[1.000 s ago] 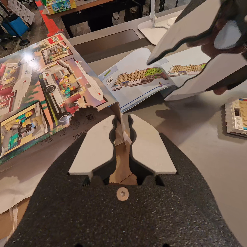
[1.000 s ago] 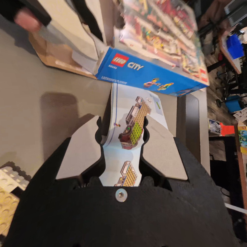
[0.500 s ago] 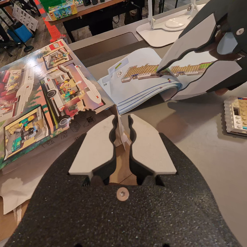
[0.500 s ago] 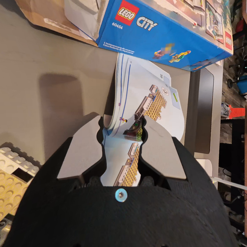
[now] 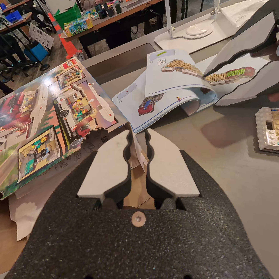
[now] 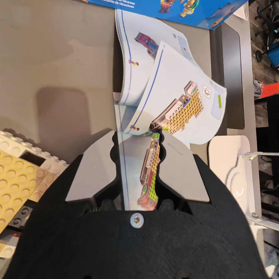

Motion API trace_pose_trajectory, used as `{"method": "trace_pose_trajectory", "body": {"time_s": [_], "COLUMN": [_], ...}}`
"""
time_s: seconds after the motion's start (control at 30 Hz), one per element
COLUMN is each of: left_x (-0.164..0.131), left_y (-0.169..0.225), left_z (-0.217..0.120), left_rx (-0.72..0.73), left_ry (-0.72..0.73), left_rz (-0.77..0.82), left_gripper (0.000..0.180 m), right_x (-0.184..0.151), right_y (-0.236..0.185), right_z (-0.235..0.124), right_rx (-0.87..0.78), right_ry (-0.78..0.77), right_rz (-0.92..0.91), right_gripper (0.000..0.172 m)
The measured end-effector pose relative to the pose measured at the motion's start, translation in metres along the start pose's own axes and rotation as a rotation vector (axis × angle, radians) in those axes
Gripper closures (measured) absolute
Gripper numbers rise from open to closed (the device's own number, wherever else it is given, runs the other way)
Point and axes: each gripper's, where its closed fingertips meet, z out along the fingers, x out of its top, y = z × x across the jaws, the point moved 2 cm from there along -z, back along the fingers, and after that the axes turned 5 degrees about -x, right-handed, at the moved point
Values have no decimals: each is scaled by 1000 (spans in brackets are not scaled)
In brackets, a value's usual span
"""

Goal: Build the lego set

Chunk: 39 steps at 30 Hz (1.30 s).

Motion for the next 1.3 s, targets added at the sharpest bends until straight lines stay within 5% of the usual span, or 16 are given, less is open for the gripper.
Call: {"method": "trace_pose_trajectory", "body": {"time_s": [0.4,0.73,1.0,1.3], "left_x": [26,19,16,16], "left_y": [16,47,52,56], "left_z": [-13,2,5,6], "left_rx": [-21,-117,-133,-151], "left_ry": [143,70,45,47], "left_rz": [77,127,140,137], "left_gripper": [166,166,166,166], "right_x": [-27,-36,-23,-36], "right_y": [2,6,10,21], "right_z": [-14,-17,-27,-17], "right_rx": [-44,-33,65,-106], "right_ry": [-72,-102,-7,-76], "right_rz": [130,255,524,676], "right_gripper": [123,122,123,119]}}
